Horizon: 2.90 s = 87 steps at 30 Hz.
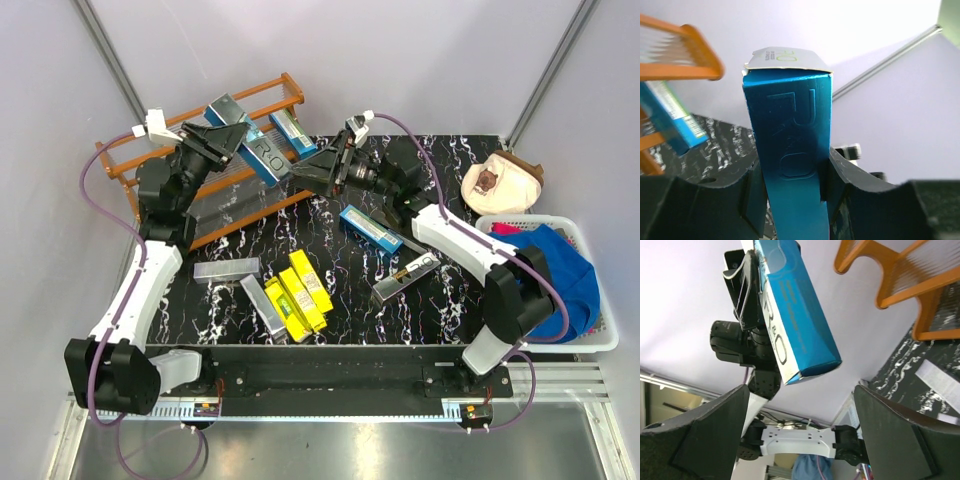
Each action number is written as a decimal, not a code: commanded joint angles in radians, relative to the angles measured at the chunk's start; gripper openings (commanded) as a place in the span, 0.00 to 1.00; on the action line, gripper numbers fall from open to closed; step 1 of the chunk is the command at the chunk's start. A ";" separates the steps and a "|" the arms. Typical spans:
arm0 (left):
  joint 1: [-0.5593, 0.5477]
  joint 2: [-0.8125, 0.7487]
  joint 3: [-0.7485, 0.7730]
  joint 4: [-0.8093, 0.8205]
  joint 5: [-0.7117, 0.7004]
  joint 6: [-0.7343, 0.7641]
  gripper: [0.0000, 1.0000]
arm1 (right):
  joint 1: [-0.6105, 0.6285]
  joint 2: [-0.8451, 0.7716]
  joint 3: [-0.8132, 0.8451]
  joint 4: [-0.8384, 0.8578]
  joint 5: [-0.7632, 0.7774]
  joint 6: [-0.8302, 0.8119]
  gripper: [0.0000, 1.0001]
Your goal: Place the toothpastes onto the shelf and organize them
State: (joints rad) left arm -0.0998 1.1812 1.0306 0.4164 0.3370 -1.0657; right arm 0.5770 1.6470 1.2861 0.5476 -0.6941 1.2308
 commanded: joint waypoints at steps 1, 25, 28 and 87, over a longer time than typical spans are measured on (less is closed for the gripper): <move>0.000 -0.043 0.002 0.170 0.034 -0.053 0.34 | 0.009 0.037 0.001 0.191 -0.038 0.119 0.94; 0.005 -0.009 -0.049 0.245 0.062 -0.109 0.34 | 0.040 0.181 0.110 0.437 -0.100 0.242 0.46; 0.005 -0.009 -0.052 0.237 0.057 -0.103 0.37 | 0.038 0.165 0.098 0.448 -0.107 0.245 0.33; 0.000 -0.011 0.247 -0.886 -0.352 0.662 0.99 | -0.089 0.493 0.321 0.032 -0.018 -0.007 0.24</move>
State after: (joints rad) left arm -0.0971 1.1931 1.2453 -0.4854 -0.0418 -0.4175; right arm 0.5022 2.1174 1.5196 0.4240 -0.7292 1.1687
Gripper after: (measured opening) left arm 0.987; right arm 0.428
